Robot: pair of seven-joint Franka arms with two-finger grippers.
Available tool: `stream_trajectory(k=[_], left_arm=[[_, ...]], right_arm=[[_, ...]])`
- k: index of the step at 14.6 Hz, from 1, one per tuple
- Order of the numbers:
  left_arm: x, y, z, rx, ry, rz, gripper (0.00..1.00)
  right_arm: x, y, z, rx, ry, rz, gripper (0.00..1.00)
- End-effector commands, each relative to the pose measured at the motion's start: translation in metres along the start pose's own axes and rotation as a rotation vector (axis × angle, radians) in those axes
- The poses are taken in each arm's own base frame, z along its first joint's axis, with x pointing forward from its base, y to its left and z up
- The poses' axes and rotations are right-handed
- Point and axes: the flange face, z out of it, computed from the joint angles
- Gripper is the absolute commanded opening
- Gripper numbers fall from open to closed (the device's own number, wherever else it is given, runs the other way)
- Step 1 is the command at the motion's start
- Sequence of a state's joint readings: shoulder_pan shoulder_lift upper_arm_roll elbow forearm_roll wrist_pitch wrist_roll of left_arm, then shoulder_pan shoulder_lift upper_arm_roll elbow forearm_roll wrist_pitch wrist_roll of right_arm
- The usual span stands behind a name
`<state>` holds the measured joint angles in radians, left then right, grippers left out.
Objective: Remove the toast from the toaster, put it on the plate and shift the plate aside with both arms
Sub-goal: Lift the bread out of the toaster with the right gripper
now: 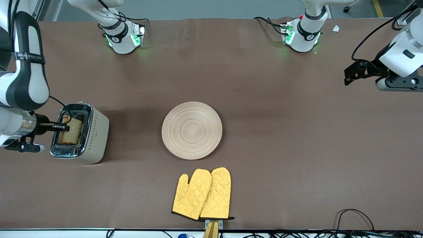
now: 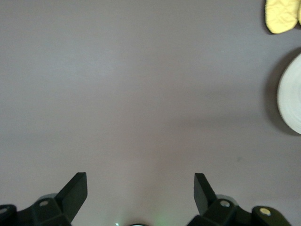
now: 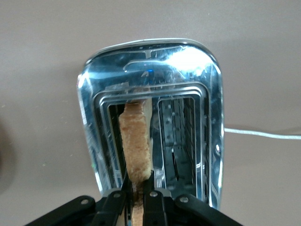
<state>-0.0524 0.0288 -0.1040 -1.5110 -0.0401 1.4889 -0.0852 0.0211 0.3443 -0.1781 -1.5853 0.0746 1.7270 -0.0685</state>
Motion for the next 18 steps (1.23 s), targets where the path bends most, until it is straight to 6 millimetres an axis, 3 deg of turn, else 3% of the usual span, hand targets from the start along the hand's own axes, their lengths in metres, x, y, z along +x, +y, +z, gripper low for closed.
stream_trajectory(k=[1, 2, 6, 8, 13, 15, 18], left_arm=[[0.012, 0.005, 0.009, -0.065, -0.020, -0.002, 1.00], [0.014, 0.005, 0.013, -0.069, -0.027, -0.003, 1.00], [0.025, 0.009, 0.032, -0.113, -0.064, -0.003, 1.00], [0.030, 0.010, 0.040, -0.129, -0.073, -0.004, 1.00], [0.051, 0.015, 0.068, -0.236, -0.097, -0.009, 1.00], [0.061, 0.019, 0.085, -0.292, -0.115, -0.015, 1.00], [0.070, 0.025, 0.102, -0.343, -0.132, -0.021, 1.00]], right_arm=[[-0.021, -0.008, -0.049, 0.028, 0.021, -0.019, 0.11], [-0.025, -0.019, -0.058, 0.024, 0.022, -0.034, 0.10], [-0.036, -0.105, -0.083, -0.009, 0.001, 0.053, 0.08], [-0.042, -0.153, -0.078, -0.020, 0.005, 0.101, 0.08], [-0.044, -0.296, -0.010, -0.079, 0.025, 0.190, 0.08], [-0.048, -0.337, 0.018, -0.094, 0.038, 0.203, 0.08], [-0.053, -0.379, 0.063, -0.125, 0.037, 0.250, 0.08]])
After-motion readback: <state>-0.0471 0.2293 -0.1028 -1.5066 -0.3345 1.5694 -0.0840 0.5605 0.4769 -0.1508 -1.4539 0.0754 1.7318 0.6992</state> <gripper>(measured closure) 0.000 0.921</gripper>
